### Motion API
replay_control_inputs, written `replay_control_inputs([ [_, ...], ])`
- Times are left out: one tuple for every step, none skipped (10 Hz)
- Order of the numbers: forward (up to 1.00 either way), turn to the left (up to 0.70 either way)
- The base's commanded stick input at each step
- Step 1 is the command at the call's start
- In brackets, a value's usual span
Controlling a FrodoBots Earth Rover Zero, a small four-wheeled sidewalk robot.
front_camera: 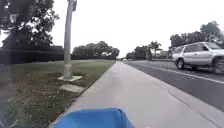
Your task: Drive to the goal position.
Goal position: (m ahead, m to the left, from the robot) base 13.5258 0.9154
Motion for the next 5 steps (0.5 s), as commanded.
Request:
replay_control_inputs([
  [1.0, 0.0],
  [1.0, 0.0],
  [1.0, 0.0],
  [1.0, 0.0],
  [1.0, 0.0],
])
